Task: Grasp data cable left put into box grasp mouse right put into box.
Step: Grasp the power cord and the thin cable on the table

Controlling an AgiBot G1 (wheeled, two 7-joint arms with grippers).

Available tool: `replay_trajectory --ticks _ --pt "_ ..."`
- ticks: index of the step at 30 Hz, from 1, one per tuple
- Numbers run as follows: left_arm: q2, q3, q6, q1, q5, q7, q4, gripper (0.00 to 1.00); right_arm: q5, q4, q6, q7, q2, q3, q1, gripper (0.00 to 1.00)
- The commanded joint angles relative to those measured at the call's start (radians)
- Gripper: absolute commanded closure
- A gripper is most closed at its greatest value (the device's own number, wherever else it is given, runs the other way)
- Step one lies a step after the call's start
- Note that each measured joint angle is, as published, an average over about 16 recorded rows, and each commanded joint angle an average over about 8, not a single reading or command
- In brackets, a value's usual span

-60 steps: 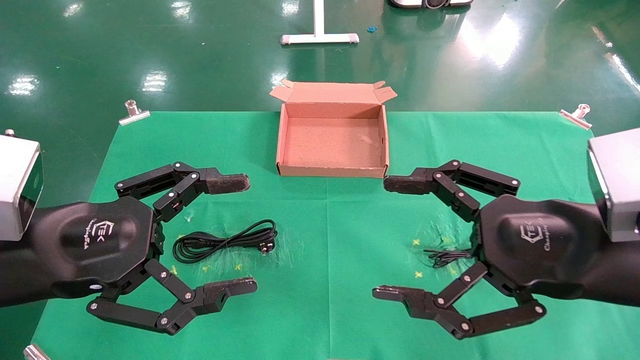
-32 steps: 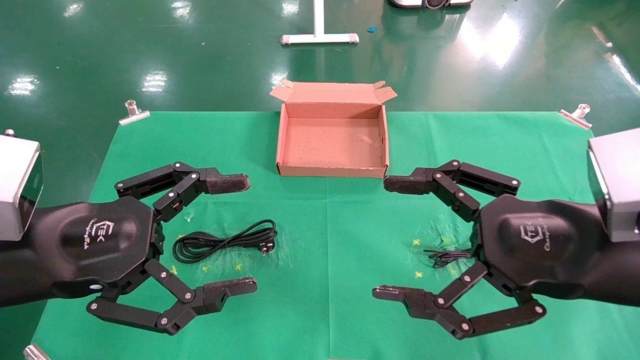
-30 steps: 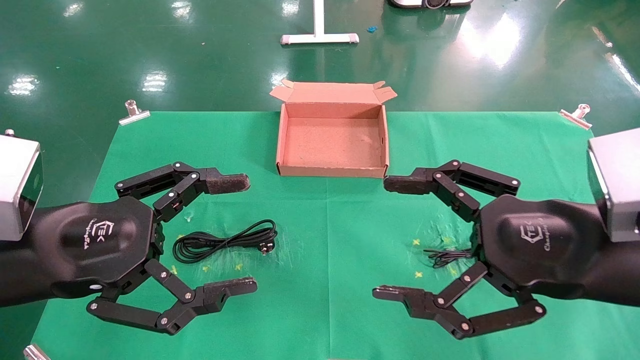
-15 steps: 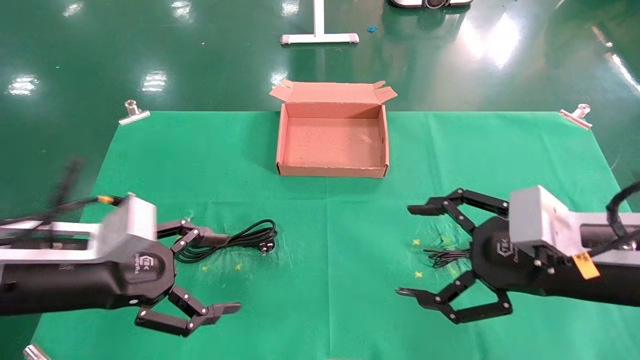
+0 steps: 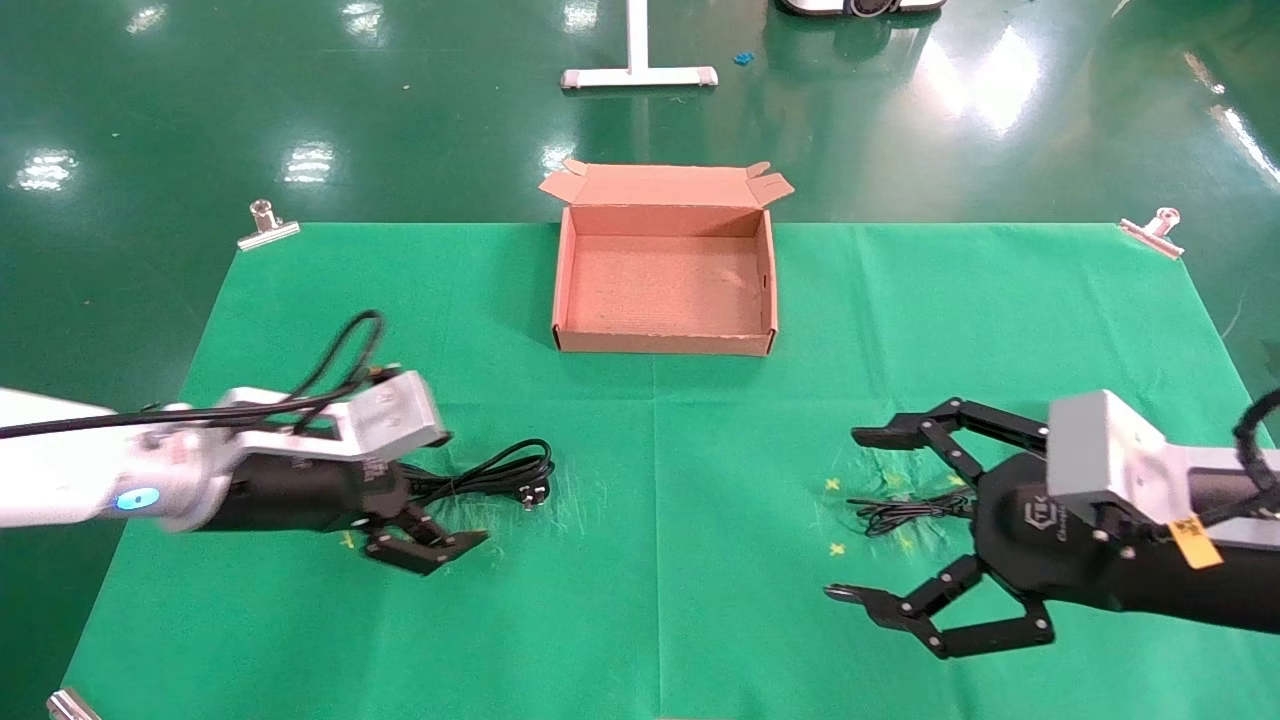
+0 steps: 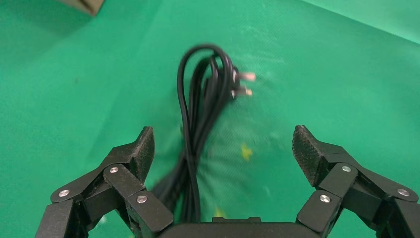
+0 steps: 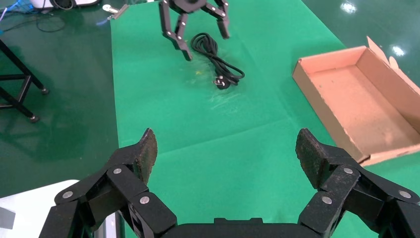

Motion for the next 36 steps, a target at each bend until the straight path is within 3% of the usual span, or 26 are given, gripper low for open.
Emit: replay_trajectory --ticks 1,11,26,30,36 --pt "0.032 0.016 -0.011 -0.009 0.037 -0.007 0.004 0.0 0.005 -0.001 0.003 -0.004 0.009 0.005 -0.011 0.0" --pt "0.109 0.077 -0.057 -0.026 0.224 -0.056 0.016 0.0 0.023 -0.005 0.017 -0.018 0.036 0.023 -0.044 0.0" --pt "0.121 0.076 -0.121 0.005 0.254 -0.054 0.041 0.0 -0.011 -0.007 0.031 -0.008 0.017 0.008 -0.027 0.0" --pt "0.121 0.074 -0.128 0.008 0.25 -0.047 0.046 0.0 -0.081 -0.009 0.06 0.006 0.012 -0.014 -0.014 0.0" --pt "0.121 0.074 -0.129 0.007 0.248 -0.042 0.05 0.0 -0.317 -0.012 0.152 0.032 -0.03 -0.087 0.029 0.0"
